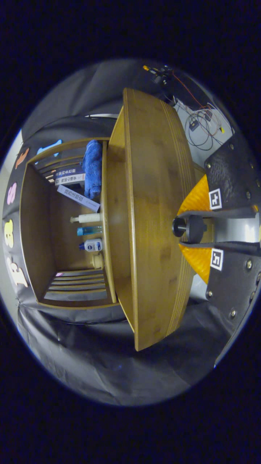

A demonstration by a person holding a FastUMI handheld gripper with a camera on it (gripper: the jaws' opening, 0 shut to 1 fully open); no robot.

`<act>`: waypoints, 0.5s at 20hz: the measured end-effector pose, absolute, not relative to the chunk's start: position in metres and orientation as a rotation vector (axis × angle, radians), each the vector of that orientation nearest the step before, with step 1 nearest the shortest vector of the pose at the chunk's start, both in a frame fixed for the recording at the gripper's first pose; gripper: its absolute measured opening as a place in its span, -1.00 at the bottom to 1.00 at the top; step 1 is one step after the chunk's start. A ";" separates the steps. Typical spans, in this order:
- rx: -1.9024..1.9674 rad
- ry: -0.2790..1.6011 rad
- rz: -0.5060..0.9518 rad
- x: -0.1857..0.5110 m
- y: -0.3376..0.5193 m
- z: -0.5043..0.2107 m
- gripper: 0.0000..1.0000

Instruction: Pull open the drawer, take out the items inside it, and place them on the countertop above the cabinet.

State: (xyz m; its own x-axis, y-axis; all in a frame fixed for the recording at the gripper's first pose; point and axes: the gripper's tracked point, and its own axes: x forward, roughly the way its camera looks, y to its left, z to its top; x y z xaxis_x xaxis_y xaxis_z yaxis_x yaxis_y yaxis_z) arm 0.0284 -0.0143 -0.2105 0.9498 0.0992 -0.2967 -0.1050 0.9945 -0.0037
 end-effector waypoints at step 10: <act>-0.054 0.314 0.133 -0.015 -0.016 -0.223 -0.51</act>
